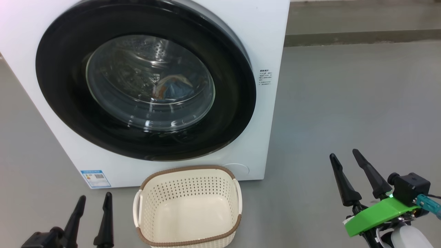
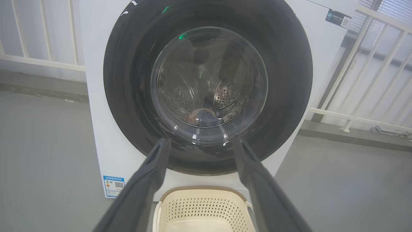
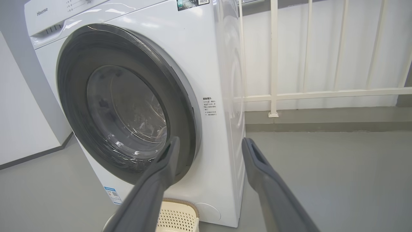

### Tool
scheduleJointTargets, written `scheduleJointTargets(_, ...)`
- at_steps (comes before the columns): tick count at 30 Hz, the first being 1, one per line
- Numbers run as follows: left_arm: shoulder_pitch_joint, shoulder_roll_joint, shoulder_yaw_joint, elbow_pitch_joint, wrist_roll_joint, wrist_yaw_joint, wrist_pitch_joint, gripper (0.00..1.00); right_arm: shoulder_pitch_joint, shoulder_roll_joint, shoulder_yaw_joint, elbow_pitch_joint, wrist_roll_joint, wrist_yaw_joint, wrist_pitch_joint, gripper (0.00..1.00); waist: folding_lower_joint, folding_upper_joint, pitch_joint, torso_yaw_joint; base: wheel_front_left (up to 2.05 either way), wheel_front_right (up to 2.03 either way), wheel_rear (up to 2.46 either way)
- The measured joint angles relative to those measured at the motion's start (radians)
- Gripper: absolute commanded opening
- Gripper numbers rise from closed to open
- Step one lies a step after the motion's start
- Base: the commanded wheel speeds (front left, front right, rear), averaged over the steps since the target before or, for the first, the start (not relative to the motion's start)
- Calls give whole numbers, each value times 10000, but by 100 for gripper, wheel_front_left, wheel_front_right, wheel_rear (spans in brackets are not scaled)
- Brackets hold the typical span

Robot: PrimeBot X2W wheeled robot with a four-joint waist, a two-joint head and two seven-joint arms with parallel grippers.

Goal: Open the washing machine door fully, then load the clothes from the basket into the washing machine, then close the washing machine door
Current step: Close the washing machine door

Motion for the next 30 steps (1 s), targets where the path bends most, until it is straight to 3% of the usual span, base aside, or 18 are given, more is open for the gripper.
scheduleJointTargets(30, 184, -4, 21, 115, 188, 0, 0, 100, 456, 169, -347, 75, -134, 0, 2, 100, 0, 0, -168, 14, 0, 0, 0)
